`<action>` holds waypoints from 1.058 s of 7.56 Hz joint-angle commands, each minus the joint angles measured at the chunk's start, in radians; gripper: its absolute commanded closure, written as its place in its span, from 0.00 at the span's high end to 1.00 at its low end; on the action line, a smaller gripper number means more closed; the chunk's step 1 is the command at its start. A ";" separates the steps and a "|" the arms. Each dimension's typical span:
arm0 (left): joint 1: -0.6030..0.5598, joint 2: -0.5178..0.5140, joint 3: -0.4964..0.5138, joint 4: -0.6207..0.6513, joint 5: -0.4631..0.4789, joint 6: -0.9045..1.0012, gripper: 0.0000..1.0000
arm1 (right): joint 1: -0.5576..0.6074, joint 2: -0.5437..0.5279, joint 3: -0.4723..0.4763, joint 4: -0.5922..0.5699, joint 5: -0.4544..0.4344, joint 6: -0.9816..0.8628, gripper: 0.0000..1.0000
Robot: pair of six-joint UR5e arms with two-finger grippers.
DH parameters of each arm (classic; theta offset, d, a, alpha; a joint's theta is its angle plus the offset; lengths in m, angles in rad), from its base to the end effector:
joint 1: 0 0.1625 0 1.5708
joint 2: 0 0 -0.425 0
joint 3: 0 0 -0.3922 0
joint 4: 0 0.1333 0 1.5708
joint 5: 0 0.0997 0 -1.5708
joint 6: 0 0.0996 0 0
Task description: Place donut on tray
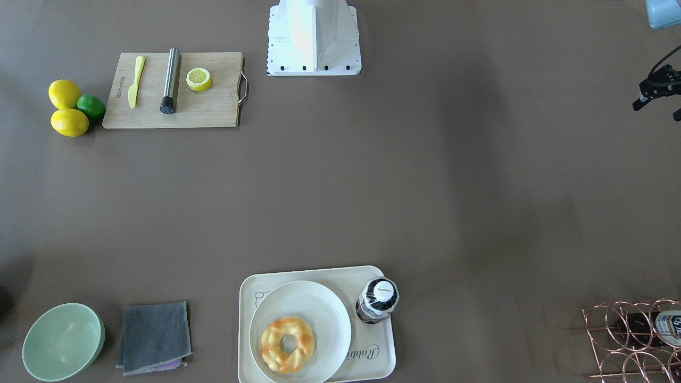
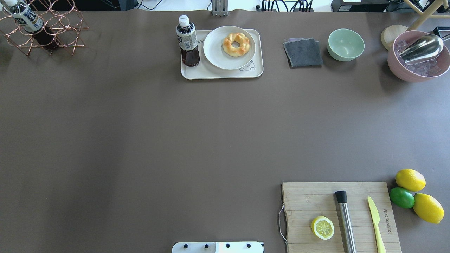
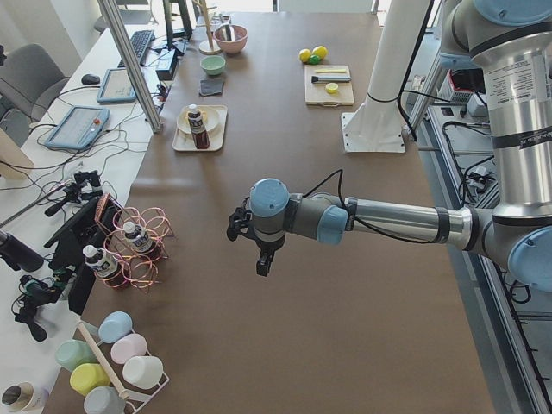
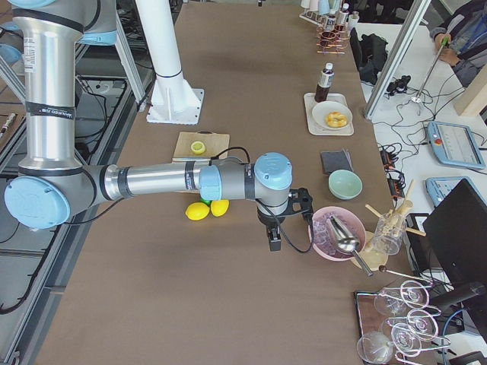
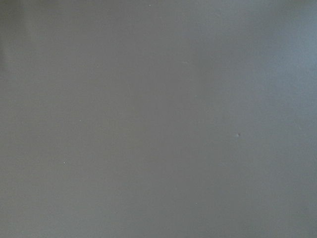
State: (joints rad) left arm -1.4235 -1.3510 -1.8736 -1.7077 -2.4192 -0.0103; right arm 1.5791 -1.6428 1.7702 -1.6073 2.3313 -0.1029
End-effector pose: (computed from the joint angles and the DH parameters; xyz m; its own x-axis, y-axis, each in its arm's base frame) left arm 0.0022 -0.4140 0.5873 0.6314 0.2490 -0.7344 -0.1367 0.9680 0.2106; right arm 0.0685 -0.4637 0.5994 0.7220 -0.1585 0.6735 0.0663 0.9848 0.1608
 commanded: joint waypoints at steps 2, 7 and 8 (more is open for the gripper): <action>-0.156 -0.069 -0.012 0.258 0.051 0.167 0.98 | 0.019 0.008 -0.040 -0.003 -0.006 -0.057 1.00; -0.210 -0.051 -0.063 0.247 0.121 0.173 0.98 | 0.019 0.008 -0.043 -0.003 0.002 -0.054 1.00; -0.209 -0.053 -0.061 0.247 0.123 0.173 0.98 | 0.019 0.009 -0.041 -0.003 0.005 -0.052 1.00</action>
State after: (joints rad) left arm -1.6244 -1.4058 -1.9173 -1.4600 -2.2995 0.1627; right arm 1.5984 -1.6342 1.7277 -1.6104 2.3300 -0.1575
